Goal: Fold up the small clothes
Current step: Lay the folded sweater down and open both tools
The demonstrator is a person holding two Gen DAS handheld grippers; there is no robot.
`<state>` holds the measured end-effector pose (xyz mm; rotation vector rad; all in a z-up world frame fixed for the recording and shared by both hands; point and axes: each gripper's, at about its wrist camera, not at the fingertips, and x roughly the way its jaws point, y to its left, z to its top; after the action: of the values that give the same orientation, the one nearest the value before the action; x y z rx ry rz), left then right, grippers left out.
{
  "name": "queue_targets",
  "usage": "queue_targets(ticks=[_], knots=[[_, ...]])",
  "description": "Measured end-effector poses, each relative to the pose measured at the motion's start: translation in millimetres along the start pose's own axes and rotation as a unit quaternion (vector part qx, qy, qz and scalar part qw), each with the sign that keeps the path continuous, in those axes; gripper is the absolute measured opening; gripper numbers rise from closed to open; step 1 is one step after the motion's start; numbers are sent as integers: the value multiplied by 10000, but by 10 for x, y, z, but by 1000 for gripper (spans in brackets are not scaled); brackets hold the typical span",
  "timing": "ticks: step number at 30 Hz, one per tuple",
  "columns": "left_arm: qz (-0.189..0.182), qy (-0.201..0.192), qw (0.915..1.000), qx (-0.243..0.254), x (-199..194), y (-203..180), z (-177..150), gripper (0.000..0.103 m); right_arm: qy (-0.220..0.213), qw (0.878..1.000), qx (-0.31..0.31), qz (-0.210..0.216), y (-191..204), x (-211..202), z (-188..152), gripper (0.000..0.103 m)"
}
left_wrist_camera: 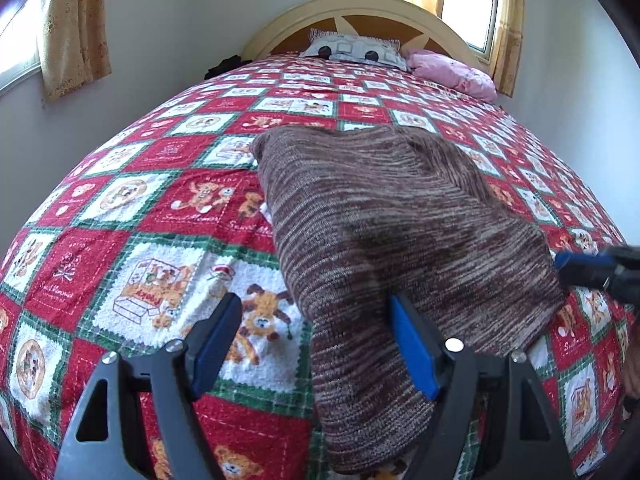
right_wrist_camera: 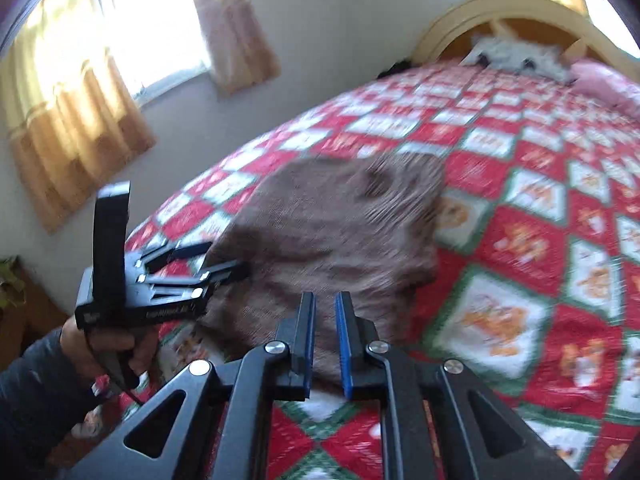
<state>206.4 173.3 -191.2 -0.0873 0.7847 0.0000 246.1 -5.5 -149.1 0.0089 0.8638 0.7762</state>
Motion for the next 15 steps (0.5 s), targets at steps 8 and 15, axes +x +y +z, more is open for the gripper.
queue_targets(ticks=[8, 15], knots=[[67, -91, 9999, 120, -272, -111, -71, 78, 448, 9978, 362, -338, -120, 94, -245, 11], [11, -585, 9982, 124, -803, -246, -71, 78, -284, 9960, 338, -774, 190, -516, -284, 50]])
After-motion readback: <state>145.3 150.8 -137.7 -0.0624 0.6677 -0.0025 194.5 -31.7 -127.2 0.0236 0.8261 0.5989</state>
